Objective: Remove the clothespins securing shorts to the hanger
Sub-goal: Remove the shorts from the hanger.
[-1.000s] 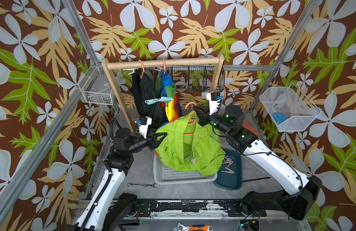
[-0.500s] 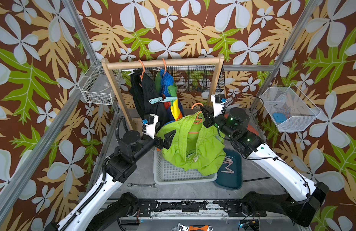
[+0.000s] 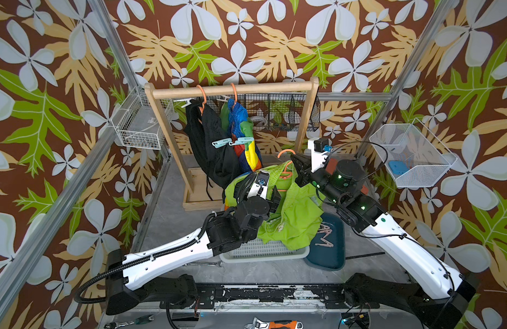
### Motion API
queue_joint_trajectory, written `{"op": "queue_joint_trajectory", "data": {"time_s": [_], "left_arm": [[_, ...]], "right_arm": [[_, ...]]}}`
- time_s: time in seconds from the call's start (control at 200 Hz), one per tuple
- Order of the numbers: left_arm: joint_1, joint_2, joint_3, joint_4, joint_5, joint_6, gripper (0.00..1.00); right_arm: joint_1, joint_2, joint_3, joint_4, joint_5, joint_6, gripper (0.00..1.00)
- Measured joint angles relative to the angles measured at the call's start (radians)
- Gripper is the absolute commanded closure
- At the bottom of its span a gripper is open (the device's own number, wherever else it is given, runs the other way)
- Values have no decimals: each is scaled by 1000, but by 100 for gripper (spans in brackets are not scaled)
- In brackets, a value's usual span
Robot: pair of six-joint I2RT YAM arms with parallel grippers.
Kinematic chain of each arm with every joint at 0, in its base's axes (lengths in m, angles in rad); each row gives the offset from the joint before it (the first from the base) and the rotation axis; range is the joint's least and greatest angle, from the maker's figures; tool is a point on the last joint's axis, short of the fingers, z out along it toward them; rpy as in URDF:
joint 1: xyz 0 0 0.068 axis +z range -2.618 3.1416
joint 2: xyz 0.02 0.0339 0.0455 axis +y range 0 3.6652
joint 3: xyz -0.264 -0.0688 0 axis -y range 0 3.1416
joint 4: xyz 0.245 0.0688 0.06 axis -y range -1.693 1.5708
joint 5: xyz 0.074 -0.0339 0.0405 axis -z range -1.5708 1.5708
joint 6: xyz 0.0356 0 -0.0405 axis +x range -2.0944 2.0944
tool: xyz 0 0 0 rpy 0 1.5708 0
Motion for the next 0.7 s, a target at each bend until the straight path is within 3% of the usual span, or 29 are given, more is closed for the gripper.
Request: {"op": "queue_joint_trajectory", "data": {"time_s": [0.375,0.44,0.47,0.495,0.531,0.546,0.576,0.701], "left_arm": [[-23,88,-24,169,-85,-18,0],[-24,93,-24,186,-92,-19,4],[-24,95,-24,194,-98,-19,11],[-24,97,-24,201,-104,-19,23],[-24,97,-26,209,-109,-19,59],[-24,97,-27,215,-113,-19,80],[-24,96,-32,223,-119,-17,99],[-24,81,-42,237,-134,2,100]], "right_arm": [[0,-40,-26,13,-28,11,100],[0,-43,-29,14,-34,15,100],[0,-45,-30,16,-36,15,100],[0,-46,-31,16,-40,16,100],[0,-48,-32,16,-48,16,100],[0,-48,-32,16,-49,18,100],[0,-49,-32,16,-51,19,100],[0,-50,-34,19,-56,27,100]]}}
